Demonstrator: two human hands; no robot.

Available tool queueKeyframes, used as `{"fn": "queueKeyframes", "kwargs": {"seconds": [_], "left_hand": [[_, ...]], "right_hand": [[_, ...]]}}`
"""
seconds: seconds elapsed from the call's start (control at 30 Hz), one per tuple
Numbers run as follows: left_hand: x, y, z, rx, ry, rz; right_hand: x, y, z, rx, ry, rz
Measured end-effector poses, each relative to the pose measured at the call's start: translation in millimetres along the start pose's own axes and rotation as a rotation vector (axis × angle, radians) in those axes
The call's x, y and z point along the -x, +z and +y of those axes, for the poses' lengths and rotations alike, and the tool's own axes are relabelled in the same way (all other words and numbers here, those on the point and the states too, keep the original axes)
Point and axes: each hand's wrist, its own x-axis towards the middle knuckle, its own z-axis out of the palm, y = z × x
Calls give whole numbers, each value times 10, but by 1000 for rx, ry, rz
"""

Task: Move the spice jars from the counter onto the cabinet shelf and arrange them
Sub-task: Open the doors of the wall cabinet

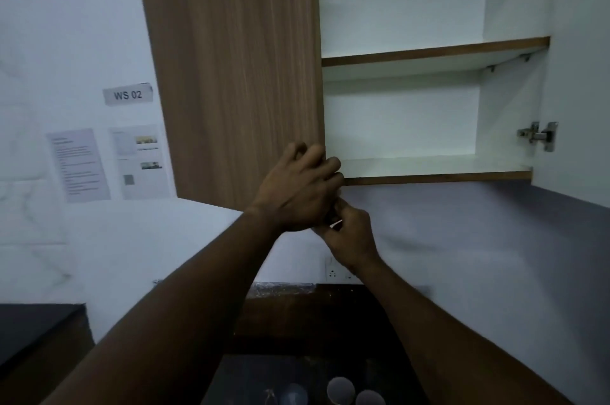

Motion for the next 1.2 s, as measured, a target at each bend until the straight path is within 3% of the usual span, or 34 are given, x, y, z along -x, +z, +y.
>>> {"fn": "queueKeyframes", "kwargs": {"seconds": [0.23,0.47,0.63,0.97,1.07,1.2], "left_hand": [[801,-767,-146,-22,-48,121],[1667,-1415,-373,29,-221,83],[2190,-1849,-689,12,-296,-36],[3053,-2174,-1116,-144,-683,-341],[3060,-2235,-1132,-236,-824,-506],[2937,-2222,-1040,-248,-1047,-606]], "right_hand": [[470,502,-891,30,-175,73],[801,1088,-1594,5,-207,-80],[874,1502,-1959,26,-142,-315],[710,2166,-2483,260,-267,-672],[548,2285,-2638,277,-276,-690],[444,2369,-2793,286,-307,-676]]}}
